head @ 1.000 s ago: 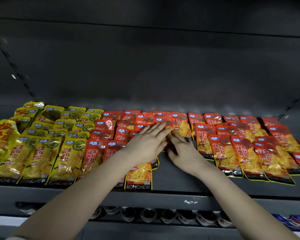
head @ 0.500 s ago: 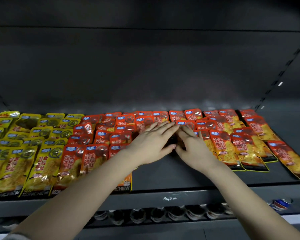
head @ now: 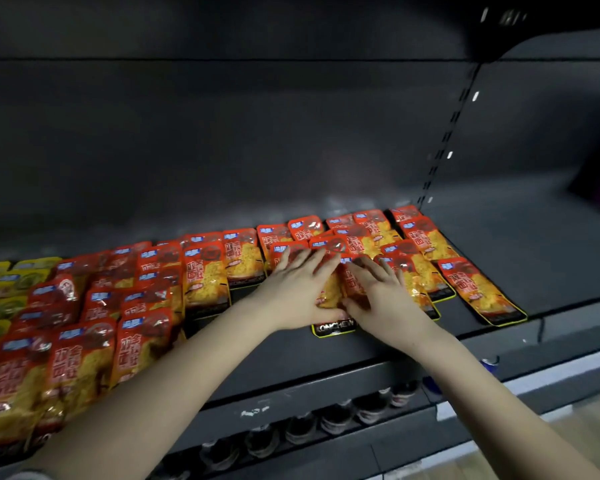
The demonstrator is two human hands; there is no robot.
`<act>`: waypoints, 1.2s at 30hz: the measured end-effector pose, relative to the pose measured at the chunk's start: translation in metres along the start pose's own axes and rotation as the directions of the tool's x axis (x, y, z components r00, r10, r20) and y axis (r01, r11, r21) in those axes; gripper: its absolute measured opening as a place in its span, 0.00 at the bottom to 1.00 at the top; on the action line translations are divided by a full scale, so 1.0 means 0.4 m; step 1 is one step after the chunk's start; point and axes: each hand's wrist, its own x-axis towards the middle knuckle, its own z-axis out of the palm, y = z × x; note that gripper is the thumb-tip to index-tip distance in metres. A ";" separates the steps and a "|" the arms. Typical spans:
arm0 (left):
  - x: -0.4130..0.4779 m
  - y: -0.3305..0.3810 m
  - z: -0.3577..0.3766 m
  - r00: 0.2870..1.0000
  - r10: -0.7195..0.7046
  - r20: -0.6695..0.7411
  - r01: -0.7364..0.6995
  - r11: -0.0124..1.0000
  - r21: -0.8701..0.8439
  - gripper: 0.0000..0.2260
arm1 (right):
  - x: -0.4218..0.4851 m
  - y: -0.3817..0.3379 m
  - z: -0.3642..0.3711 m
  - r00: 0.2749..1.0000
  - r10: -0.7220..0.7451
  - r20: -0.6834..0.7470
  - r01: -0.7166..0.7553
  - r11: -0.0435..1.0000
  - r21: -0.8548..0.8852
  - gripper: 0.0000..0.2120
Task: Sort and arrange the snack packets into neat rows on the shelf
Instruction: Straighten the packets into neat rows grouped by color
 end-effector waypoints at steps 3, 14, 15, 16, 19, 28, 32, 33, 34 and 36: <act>0.012 0.012 0.005 1.000 0.021 0.001 -0.021 1.000 0.011 0.41 | -0.008 0.019 0.004 1.000 -0.011 -0.003 0.011 1.000 -0.002 0.32; 0.011 0.013 0.003 0.999 0.026 0.023 -0.024 0.995 -0.096 0.49 | -0.024 0.040 0.016 0.992 0.036 -0.121 -0.036 0.999 -0.002 0.28; 0.010 0.014 0.002 0.999 0.031 0.009 -0.030 0.995 -0.096 0.49 | -0.024 0.036 0.016 0.989 0.018 -0.148 -0.017 1.000 0.011 0.28; 0.008 0.015 0.002 0.999 0.035 -0.005 -0.036 0.995 -0.094 0.50 | -0.025 0.031 0.016 0.986 -0.007 -0.168 0.011 1.000 0.026 0.27; 0.002 0.015 0.004 0.996 0.060 -0.069 -0.065 0.995 -0.075 0.50 | -0.030 0.010 0.021 0.983 -0.090 -0.160 0.099 0.994 0.049 0.27; -0.041 -0.006 0.003 0.989 0.090 -0.115 -0.100 0.992 -0.079 0.45 | -0.030 -0.057 0.049 0.969 -0.235 -0.079 0.245 0.958 0.152 0.21; -0.069 -0.025 -0.001 0.987 0.077 -0.139 -0.091 0.991 -0.099 0.44 | -0.025 -0.089 0.053 0.955 -0.274 -0.113 0.289 0.943 0.163 0.20; -0.077 -0.031 -0.001 0.987 0.072 -0.144 -0.086 0.992 -0.094 0.44 | -0.024 -0.099 0.054 0.954 -0.279 -0.105 0.294 0.940 0.175 0.20; -0.085 -0.039 -0.001 0.987 0.063 -0.146 -0.077 0.993 -0.092 0.44 | -0.021 -0.111 0.055 0.954 -0.285 -0.091 0.298 0.934 0.196 0.20; -0.104 -0.055 0.000 0.988 0.041 -0.150 -0.055 0.994 -0.090 0.44 | -0.016 -0.134 0.059 0.951 -0.300 -0.075 0.309 0.917 0.251 0.19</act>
